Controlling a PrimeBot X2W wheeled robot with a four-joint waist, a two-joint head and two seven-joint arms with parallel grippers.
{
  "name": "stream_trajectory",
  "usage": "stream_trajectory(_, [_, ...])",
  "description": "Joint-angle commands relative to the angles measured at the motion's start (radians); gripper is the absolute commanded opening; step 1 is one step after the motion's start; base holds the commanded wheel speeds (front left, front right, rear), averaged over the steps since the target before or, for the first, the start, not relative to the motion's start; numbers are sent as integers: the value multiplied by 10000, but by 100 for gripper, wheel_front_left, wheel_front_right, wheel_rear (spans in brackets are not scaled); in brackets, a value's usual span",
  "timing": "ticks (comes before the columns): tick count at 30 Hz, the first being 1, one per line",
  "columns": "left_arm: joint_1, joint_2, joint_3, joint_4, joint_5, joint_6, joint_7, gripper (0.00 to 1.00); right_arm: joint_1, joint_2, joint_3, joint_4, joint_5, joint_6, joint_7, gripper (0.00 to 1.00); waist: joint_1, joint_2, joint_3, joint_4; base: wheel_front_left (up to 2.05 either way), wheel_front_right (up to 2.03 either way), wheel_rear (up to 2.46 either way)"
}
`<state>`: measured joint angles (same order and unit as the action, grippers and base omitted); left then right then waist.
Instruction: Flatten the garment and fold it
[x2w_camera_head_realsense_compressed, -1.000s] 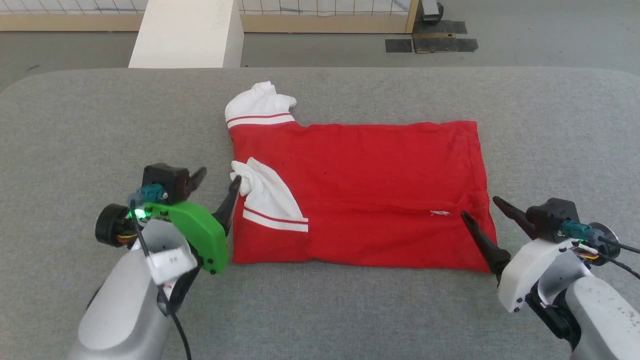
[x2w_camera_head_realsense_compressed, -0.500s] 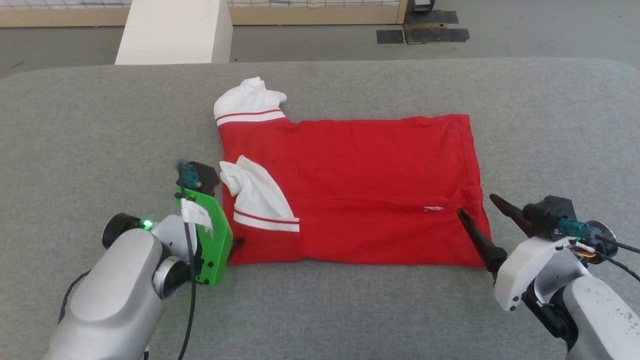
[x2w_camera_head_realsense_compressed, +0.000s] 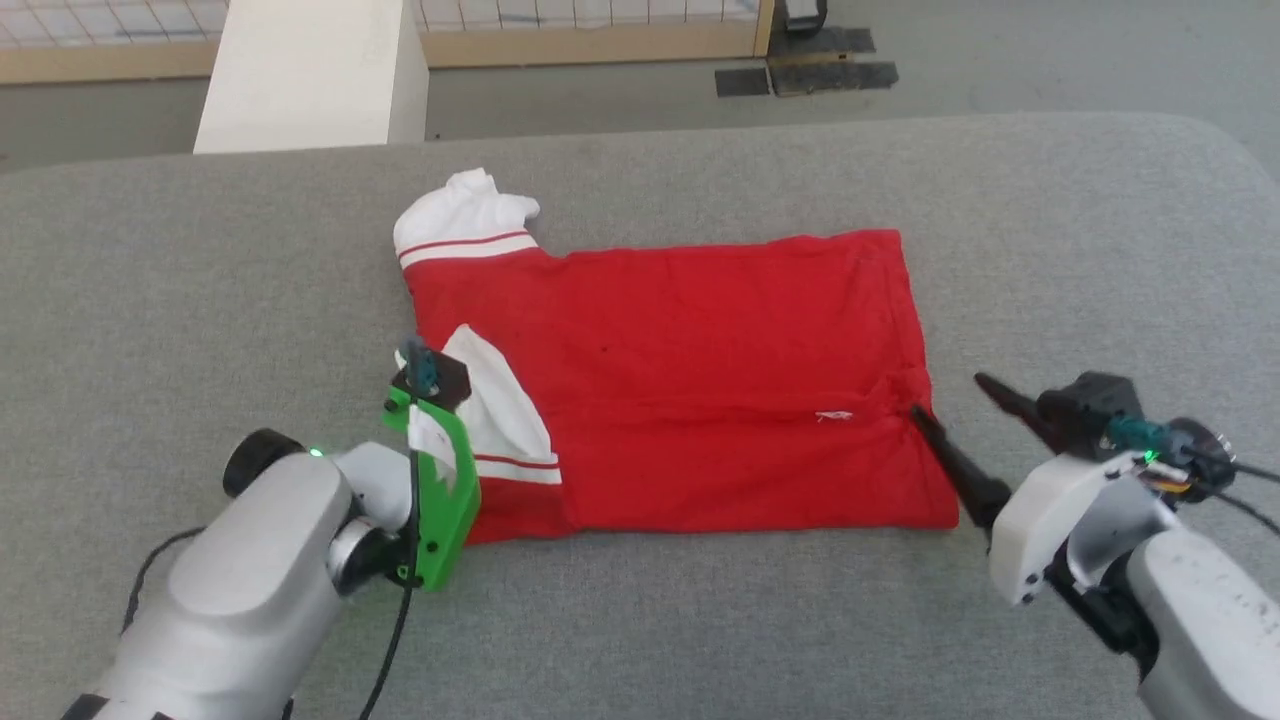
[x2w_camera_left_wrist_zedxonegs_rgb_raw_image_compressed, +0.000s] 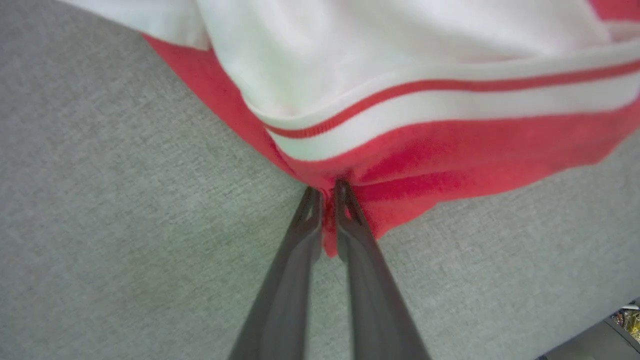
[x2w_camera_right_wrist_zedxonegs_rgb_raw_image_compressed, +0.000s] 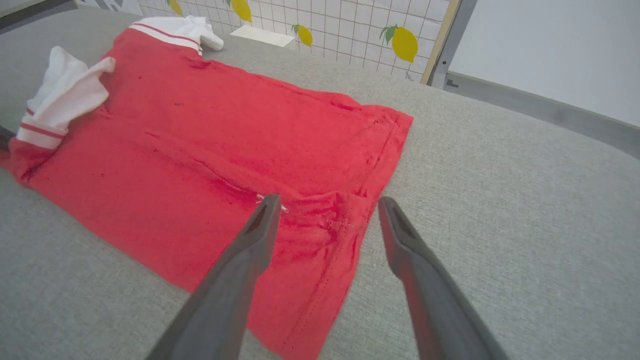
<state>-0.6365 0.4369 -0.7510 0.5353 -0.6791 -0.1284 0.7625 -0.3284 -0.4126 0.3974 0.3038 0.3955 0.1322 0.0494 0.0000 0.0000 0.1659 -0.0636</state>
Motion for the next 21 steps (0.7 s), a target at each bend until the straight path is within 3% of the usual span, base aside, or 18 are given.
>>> stream_trajectory(1, [146,76,-217,195,-248,-22,-20,0,-301,-114,-46,-124,-13,-15,79,100,0,0,-180,7,0,0,0])
stream_trajectory(4, [84,138,-304,151,-679,-22,-257,0,-640,-340,-118,-248,-39,-15,437,100,0,0,-363,57,0,0,0])
stream_trajectory(8, [124,178,-427,16,-1236,-22,-603,0,-1138,-670,334,-292,18,-15,1769,100,0,0,-587,96,0,0,0])
stream_trajectory(17, [167,455,-874,4,-1652,-22,-1134,0,-2654,-1785,3352,375,2438,-15,6603,100,0,0,-850,87,0,0,0])
stream_trajectory(21, [50,435,-1026,65,-1733,-22,-1316,0,-3256,-1892,4263,972,3025,-15,7506,100,0,0,-754,178,0,0,0])
